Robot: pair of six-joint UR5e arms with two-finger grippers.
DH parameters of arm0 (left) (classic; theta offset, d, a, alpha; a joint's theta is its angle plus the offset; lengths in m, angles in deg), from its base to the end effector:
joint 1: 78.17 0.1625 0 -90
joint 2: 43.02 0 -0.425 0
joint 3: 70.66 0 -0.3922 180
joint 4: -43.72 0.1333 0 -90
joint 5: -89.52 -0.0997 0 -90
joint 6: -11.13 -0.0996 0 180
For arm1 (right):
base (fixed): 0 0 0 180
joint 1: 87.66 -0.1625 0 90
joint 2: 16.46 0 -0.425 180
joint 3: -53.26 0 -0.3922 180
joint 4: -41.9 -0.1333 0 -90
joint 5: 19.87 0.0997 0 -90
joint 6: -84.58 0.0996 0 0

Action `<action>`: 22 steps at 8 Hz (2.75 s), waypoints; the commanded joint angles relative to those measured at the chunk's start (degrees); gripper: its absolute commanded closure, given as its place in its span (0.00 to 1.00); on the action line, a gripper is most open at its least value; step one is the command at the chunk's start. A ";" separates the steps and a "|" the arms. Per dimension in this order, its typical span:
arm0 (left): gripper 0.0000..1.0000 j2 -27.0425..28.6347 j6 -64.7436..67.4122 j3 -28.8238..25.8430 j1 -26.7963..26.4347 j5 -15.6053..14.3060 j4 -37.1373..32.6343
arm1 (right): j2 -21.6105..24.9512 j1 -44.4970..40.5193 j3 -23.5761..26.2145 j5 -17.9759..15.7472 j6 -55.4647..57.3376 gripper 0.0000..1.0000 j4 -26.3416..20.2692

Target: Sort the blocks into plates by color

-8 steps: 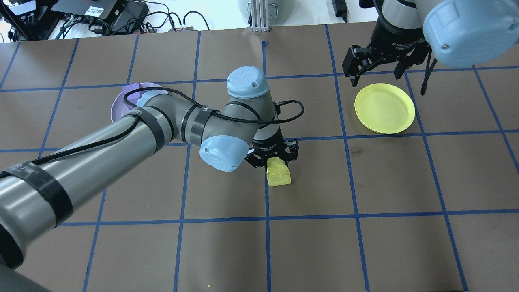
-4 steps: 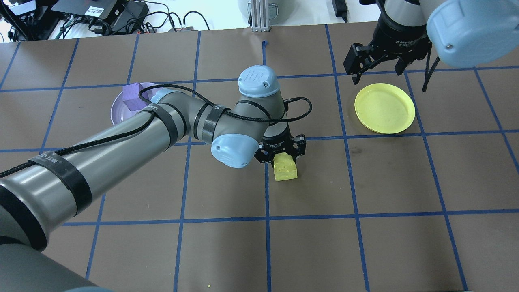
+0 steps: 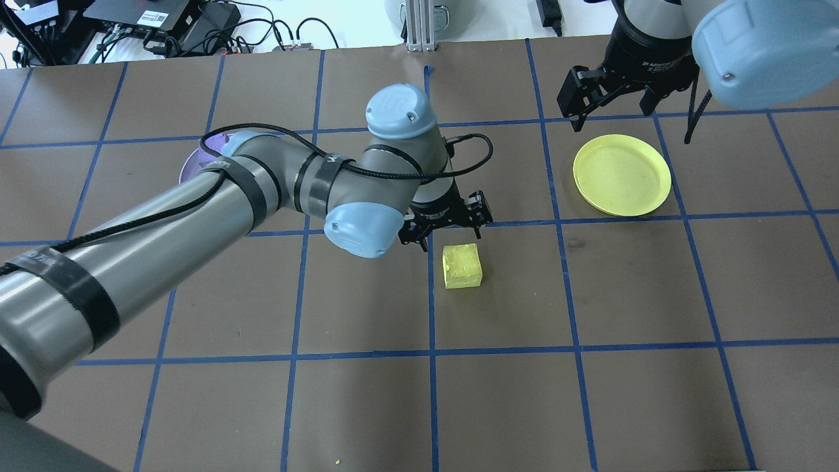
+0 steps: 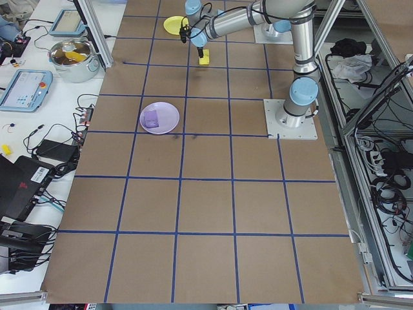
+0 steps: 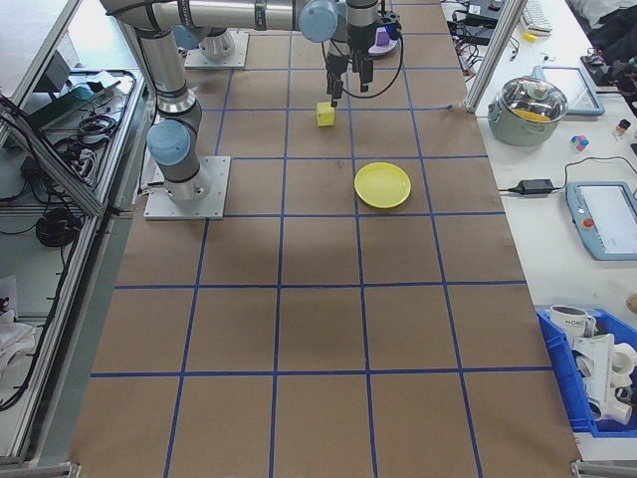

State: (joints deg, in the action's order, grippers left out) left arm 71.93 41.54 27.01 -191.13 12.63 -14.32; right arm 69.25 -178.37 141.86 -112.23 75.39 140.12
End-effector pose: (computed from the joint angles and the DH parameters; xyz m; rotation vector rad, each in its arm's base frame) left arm -0.3808 -0.4992 0.2383 0.1928 -2.9314 -0.1667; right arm 0.1358 -0.5304 0.4767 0.2637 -3.0793 0.1388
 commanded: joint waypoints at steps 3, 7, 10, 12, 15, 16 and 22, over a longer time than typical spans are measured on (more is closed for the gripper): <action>0.00 -11.93 -27.43 -8.33 21.42 -5.32 -20.36 | -0.28 -0.87 1.74 1.38 5.72 0.00 0.13; 0.00 -17.88 -32.25 -31.31 24.01 -10.02 -42.76 | -1.50 -6.48 14.82 8.15 17.39 0.00 13.63; 0.00 -17.40 -32.43 -30.36 23.31 -13.26 -40.47 | -10.27 -14.39 16.61 7.54 21.05 0.00 21.72; 0.00 -14.00 -32.60 -30.96 23.58 -13.19 -36.39 | -14.94 -16.34 16.70 7.28 20.62 0.00 24.37; 0.00 -11.60 -32.60 -31.05 23.84 -13.19 -35.13 | -16.36 -17.14 18.89 6.22 20.79 0.00 25.52; 0.00 -11.68 -32.60 -30.79 23.58 -13.37 -35.04 | -17.06 -17.31 18.98 6.39 21.14 0.00 25.53; 0.00 -20.30 -36.12 -19.65 24.19 -13.10 -33.90 | -19.53 -18.72 18.63 3.16 16.69 0.91 28.60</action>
State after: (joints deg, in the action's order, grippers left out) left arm 53.05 5.34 2.96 -167.45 -0.69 -48.61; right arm 49.66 -197.03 160.65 -106.66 95.46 168.31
